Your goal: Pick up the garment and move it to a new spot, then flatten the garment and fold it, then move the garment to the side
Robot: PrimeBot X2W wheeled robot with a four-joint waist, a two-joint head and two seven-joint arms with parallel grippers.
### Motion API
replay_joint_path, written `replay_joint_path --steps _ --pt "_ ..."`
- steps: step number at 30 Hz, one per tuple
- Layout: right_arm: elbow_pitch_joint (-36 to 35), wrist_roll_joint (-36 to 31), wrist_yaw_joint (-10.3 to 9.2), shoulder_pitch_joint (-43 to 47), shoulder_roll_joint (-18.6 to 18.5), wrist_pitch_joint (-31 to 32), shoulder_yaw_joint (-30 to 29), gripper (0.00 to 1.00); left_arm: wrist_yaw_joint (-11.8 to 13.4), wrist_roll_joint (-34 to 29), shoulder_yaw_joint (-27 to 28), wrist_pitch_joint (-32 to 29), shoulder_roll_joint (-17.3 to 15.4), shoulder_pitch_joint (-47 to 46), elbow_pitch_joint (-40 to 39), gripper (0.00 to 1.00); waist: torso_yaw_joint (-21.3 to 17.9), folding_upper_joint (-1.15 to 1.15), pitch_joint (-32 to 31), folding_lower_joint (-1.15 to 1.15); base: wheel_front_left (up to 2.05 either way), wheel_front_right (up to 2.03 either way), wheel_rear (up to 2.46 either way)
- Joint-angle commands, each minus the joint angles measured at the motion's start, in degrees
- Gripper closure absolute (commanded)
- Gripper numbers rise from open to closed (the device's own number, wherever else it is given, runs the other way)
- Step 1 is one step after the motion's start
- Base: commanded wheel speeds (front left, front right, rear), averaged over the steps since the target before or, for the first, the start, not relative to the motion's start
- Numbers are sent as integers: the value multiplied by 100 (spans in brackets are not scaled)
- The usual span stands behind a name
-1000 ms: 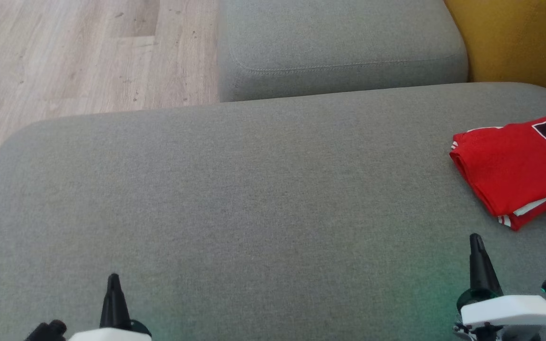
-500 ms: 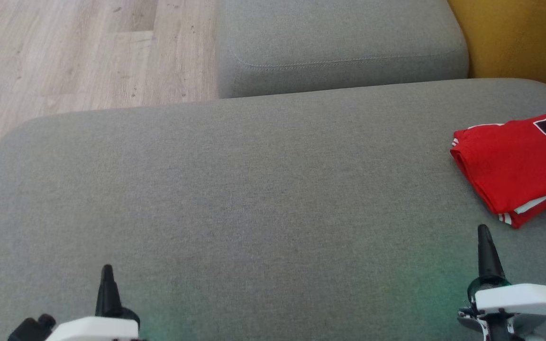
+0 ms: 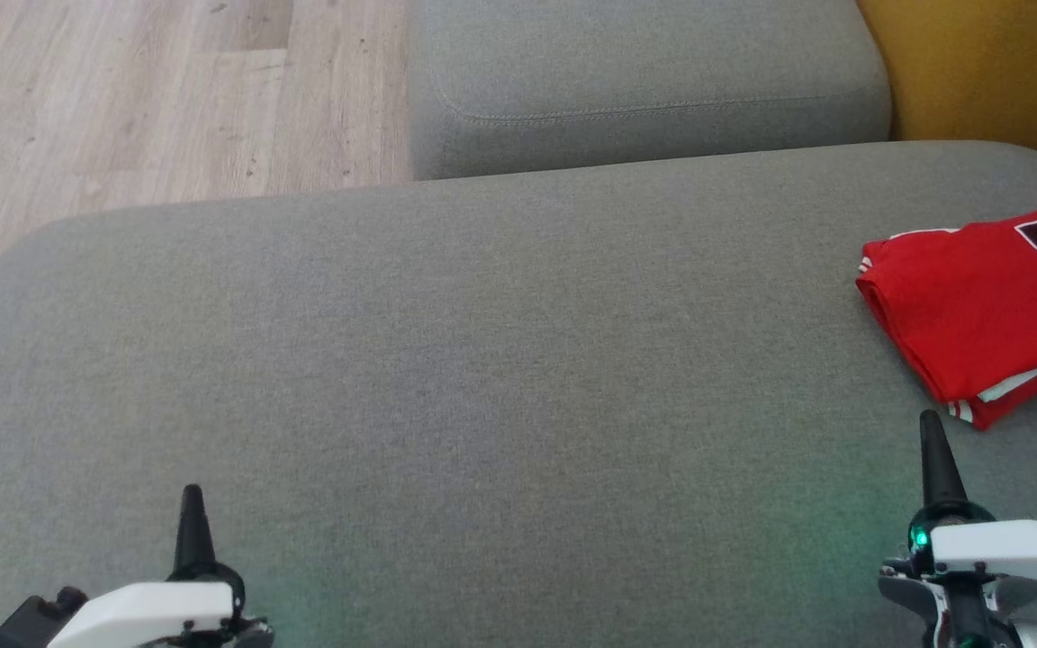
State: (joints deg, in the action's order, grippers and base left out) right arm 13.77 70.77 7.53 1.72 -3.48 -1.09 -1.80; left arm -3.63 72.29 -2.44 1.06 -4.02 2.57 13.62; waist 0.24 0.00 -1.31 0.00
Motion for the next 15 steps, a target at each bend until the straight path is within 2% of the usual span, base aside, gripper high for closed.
replay_joint_path --steps 1,15 --pt "-155 212 -3 -311 -110 57 52 100 -70 186 209 -38 -76 -322 -140 100 -1 0 8 0 0 0 0" --pt "-84 1123 -4 -507 -110 276 -72 100 -205 1046 399 -261 -70 -551 -67 100 -11 0 68 0 0 0 0"
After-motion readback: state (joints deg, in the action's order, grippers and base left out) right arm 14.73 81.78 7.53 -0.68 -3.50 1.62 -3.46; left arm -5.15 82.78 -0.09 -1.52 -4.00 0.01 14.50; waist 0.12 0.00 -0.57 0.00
